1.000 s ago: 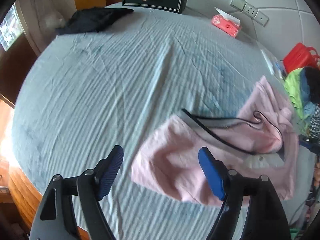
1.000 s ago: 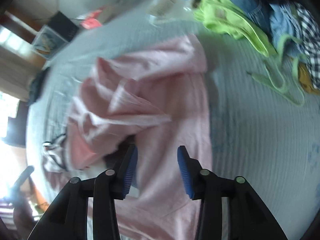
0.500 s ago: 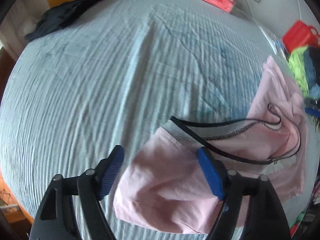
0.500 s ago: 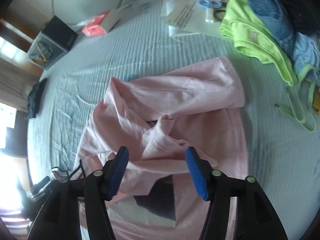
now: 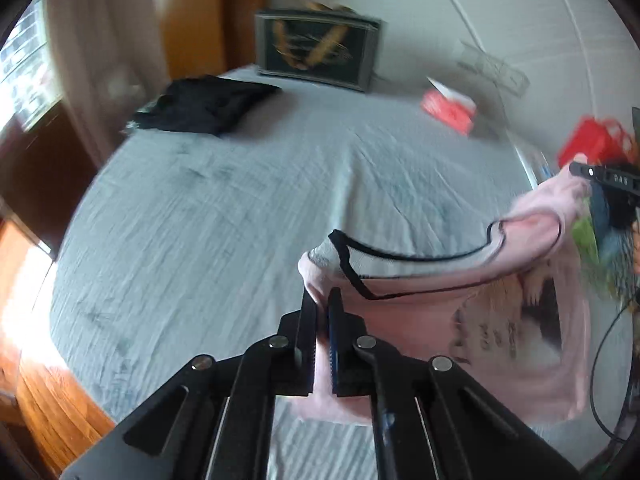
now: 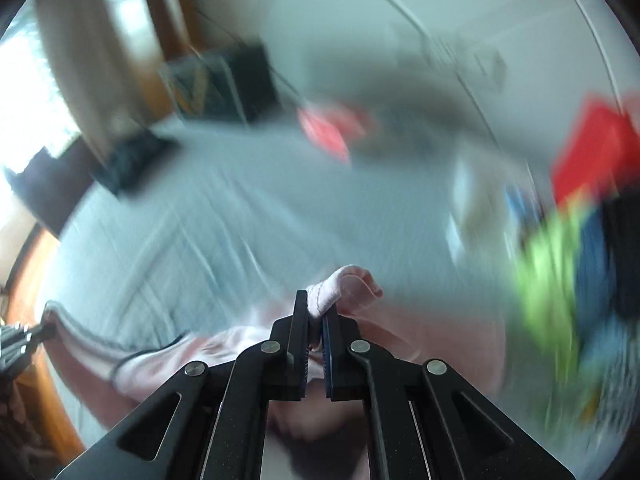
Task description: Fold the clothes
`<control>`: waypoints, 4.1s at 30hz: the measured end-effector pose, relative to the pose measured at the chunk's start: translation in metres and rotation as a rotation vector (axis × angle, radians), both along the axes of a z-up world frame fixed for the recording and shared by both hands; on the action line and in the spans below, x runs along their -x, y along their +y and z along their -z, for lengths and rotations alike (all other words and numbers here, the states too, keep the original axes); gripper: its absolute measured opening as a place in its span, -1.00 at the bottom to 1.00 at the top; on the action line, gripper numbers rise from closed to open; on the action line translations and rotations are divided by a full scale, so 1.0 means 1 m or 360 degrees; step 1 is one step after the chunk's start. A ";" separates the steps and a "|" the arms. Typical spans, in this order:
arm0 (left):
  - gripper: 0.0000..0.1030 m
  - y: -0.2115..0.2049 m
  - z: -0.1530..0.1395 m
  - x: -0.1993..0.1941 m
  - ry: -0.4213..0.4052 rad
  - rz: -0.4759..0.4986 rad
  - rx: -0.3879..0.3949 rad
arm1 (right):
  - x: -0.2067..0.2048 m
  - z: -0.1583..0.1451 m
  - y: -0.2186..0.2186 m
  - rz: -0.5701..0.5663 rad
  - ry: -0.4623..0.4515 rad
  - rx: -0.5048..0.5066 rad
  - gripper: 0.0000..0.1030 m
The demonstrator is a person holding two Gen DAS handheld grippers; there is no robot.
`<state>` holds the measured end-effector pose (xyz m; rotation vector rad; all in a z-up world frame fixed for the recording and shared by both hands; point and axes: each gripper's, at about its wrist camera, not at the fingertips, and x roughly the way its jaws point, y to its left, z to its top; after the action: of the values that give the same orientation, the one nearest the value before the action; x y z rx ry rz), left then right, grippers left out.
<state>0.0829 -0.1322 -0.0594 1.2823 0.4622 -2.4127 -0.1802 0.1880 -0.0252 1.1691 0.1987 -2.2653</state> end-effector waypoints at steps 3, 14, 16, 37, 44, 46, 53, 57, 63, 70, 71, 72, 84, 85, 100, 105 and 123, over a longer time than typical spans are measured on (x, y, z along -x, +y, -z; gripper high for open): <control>-0.89 -0.037 0.013 0.025 -0.0039 -0.0103 -0.0086 | 0.058 -0.007 -0.061 0.0004 0.0043 0.0119 -0.58; 0.32 -0.084 0.034 0.040 -0.0204 -0.0052 -0.0231 | 0.037 0.030 -0.002 0.0244 -0.0295 0.0058 -0.36; 0.32 -0.077 0.040 0.034 -0.0267 -0.0009 -0.0243 | 0.016 0.041 0.035 0.0329 -0.0334 0.0024 -0.36; 0.34 0.003 0.111 0.021 -0.0524 0.0725 -0.0050 | -0.260 0.133 0.175 0.1306 -0.0660 -0.0035 0.01; 0.77 0.009 0.113 0.015 -0.0474 0.0644 -0.0010 | -0.258 0.148 0.164 0.1305 -0.0549 -0.0103 0.25; 0.91 0.004 0.115 0.013 -0.0464 0.0595 -0.0029 | -0.257 0.151 0.162 0.1261 -0.0540 -0.0052 0.60; 0.59 0.009 0.095 -0.007 -0.0368 0.0581 -0.0145 | -0.256 0.148 0.157 0.1198 -0.0559 -0.0088 0.08; 0.59 0.025 0.098 -0.016 -0.0379 0.0603 -0.0107 | -0.271 0.135 0.177 0.1218 -0.0508 0.0014 0.07; 0.53 0.040 0.101 -0.023 -0.0380 0.0635 0.0019 | -0.280 0.133 0.186 0.1195 -0.0500 -0.0017 0.16; -0.73 0.059 0.092 -0.046 -0.0349 0.0695 0.0052 | -0.274 0.148 0.154 0.1024 -0.0424 -0.0223 0.20; -0.78 0.061 0.092 -0.049 -0.0347 0.0700 0.0061 | -0.272 0.148 0.145 0.0974 -0.0383 -0.0292 0.15; -0.82 0.061 0.090 -0.053 -0.0347 0.0703 0.0070 | -0.272 0.146 0.135 0.0927 -0.0349 -0.0355 -0.31; -0.85 0.018 0.026 -0.052 -0.0246 0.0686 -0.0187 | -0.271 0.074 0.172 0.0937 -0.0410 0.0082 -0.85; -0.85 0.019 0.024 -0.043 -0.0262 0.0711 -0.0200 | -0.262 0.074 0.173 0.0939 -0.0424 0.0085 -0.85; 0.62 0.006 -0.003 0.150 -0.0298 0.0824 -0.0075 | -0.145 0.058 0.213 0.1344 -0.0410 0.0370 -0.19; 0.62 -0.006 0.033 0.122 -0.0389 0.0842 0.0116 | -0.178 0.078 0.208 0.1305 -0.0494 0.0254 -0.18; -0.62 -0.079 0.089 0.067 -0.0512 0.0589 0.0022 | -0.188 0.111 0.130 0.1128 -0.0645 0.0158 -0.22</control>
<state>0.0155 -0.2115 -0.1480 1.8450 0.1235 -2.4122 0.0075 0.3180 -0.1362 1.8138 -0.5636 -2.4828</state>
